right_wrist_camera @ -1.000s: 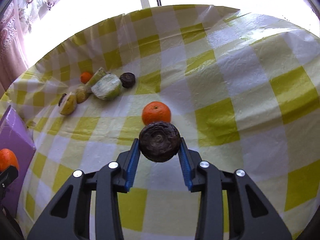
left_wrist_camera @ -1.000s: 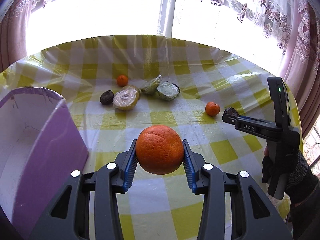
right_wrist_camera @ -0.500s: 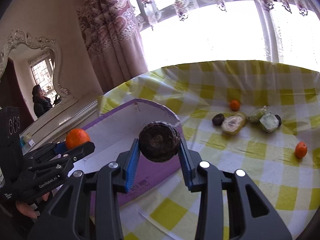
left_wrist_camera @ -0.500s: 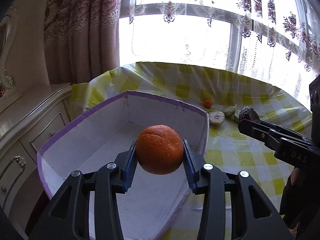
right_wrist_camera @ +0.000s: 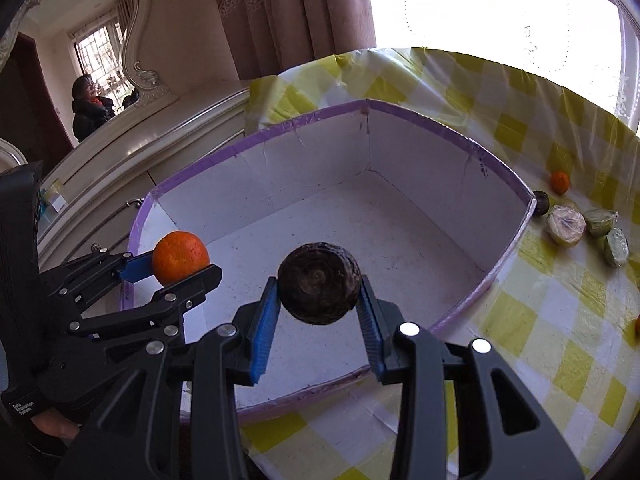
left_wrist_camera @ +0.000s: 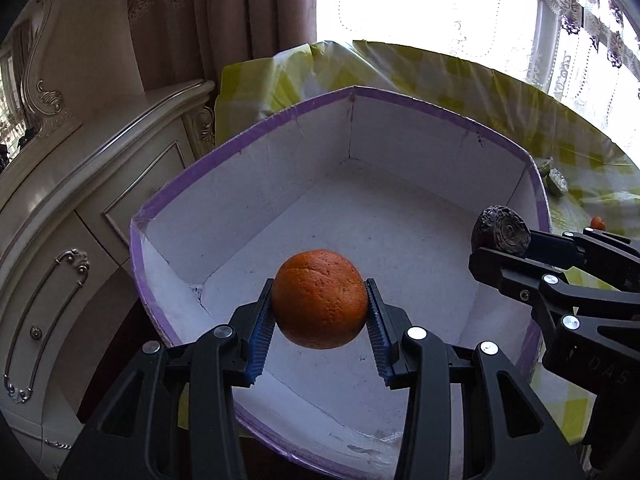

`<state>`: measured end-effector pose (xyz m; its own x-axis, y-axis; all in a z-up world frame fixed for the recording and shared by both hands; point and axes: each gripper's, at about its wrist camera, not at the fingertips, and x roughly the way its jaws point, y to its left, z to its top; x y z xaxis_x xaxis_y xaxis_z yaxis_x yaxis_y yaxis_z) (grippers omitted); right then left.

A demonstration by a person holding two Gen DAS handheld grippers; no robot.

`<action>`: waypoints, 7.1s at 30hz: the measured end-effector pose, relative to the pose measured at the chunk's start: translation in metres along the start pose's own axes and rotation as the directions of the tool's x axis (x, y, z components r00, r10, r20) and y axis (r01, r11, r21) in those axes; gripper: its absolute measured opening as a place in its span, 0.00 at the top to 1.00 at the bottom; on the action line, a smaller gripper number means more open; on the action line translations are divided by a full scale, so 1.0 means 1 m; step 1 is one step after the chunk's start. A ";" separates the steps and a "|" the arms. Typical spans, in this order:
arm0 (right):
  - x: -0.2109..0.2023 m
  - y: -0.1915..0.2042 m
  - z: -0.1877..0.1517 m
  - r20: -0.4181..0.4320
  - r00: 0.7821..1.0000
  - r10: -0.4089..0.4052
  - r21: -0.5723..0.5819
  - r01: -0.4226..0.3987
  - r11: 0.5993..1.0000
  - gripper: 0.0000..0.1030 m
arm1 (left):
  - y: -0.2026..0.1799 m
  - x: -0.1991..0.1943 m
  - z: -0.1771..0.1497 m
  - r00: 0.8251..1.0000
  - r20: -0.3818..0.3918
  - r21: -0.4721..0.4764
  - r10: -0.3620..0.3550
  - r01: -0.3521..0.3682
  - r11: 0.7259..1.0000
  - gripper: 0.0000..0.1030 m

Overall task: Organize fruits
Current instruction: 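Carry both fruits into the white box and open both tools, then withdraw both tools from the box back over the table, then grasp the wrapped pear with the left tool while the right tool grasps an orange, then carry the pear and orange into the box and open both tools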

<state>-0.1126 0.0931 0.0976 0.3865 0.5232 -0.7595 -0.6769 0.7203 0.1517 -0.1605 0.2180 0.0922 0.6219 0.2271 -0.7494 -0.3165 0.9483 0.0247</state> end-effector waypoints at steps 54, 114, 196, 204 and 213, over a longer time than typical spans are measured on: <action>-0.087 -0.124 -0.049 0.363 0.926 -0.106 0.206 0.032 0.978 0.14 | -0.088 -0.090 0.037 0.902 0.426 0.107 0.073 -0.130 0.986 0.16; -0.031 -0.415 -0.108 -0.122 0.825 -0.551 0.575 0.511 0.639 0.60 | -0.293 0.172 0.100 0.924 0.035 0.008 -0.380 0.380 0.925 0.42; -0.066 -0.013 -0.031 0.380 0.925 0.013 0.014 -0.020 1.000 0.60 | 0.004 -0.065 -0.024 0.857 0.505 -0.226 0.106 0.012 0.974 0.41; -0.008 0.002 -0.024 0.250 0.964 -0.091 -0.060 0.109 0.992 0.60 | 0.002 -0.016 -0.033 0.921 0.356 -0.156 0.159 -0.109 0.982 0.41; 0.024 0.020 -0.006 0.137 0.965 -0.222 -0.159 0.242 0.957 0.60 | -0.004 -0.012 -0.036 0.924 0.331 -0.073 0.191 -0.177 0.981 0.41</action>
<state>-0.1206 0.1167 0.0786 0.6091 0.4077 -0.6803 -0.6537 0.7438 -0.1394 -0.1923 0.2031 0.0778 0.7512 0.4647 -0.4688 -0.4731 0.8743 0.1086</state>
